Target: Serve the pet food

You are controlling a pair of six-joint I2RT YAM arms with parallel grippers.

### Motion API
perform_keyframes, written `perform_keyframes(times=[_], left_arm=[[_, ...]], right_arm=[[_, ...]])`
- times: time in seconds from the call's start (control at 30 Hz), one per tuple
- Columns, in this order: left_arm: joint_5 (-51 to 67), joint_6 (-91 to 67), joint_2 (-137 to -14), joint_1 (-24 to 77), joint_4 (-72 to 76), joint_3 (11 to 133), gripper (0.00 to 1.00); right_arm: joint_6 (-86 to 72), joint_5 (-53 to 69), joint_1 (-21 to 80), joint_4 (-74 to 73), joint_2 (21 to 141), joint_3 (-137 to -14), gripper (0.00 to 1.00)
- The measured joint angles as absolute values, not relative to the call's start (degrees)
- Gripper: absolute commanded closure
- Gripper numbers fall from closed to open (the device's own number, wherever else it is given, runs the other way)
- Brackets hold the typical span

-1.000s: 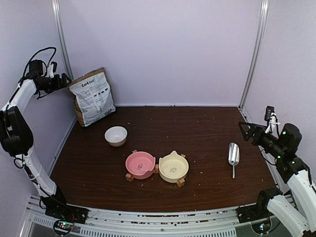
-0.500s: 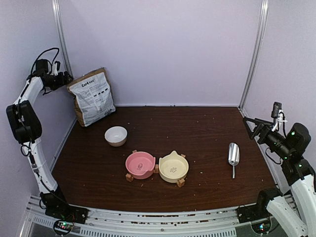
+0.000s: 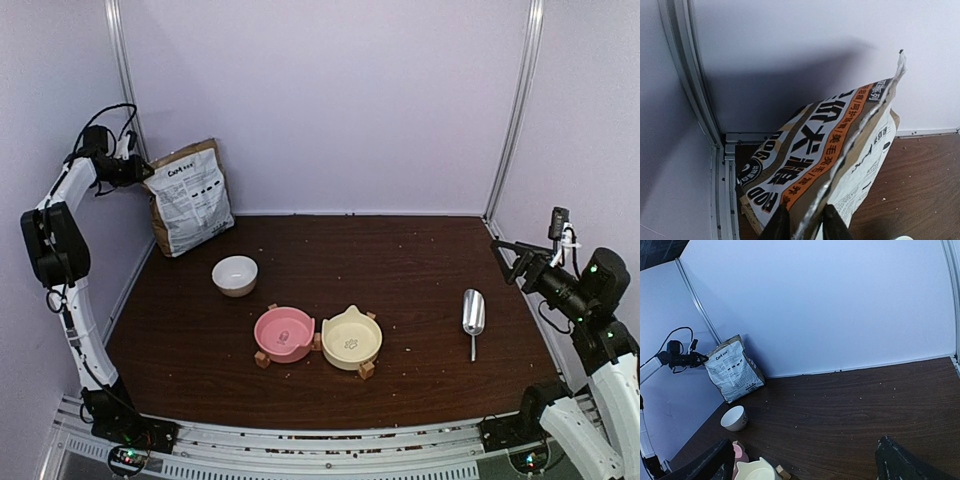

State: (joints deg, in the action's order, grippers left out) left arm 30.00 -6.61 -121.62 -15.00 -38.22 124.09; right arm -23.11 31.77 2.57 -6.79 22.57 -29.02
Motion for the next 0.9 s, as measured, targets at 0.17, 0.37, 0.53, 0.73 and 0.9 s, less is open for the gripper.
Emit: perform_keyframes(times=[0.17,0.37,0.53,0.73,0.9], left_arm=[[30.2,-4.6,-121.6,-14.8,-38.2,124.1,1.0],[28.6,-2.8,-120.7,-12.2,-38.5,124.1,1.0],[24.3,-3.7,-119.4,-6.0,-39.0,124.0,1.0],[23.8,-7.4,-119.2,4.2,-35.9,122.6,1.0],[23.2,-10.4,-119.2,11.4,-30.6,119.7,1.0]], right_arm=[[-22.6,31.8,2.6,-7.1,22.6,-29.0,0.0],[-22.5,31.8,2.6,-7.1,23.2,-29.0,0.0],[-22.5,31.8,2.6,-7.1,23.3,-29.0,0.0],[-22.5,31.7,2.6,-7.2,22.7,-29.0,0.0],[-22.5,31.7,2.6,-7.7,21.4,-29.0,0.0]])
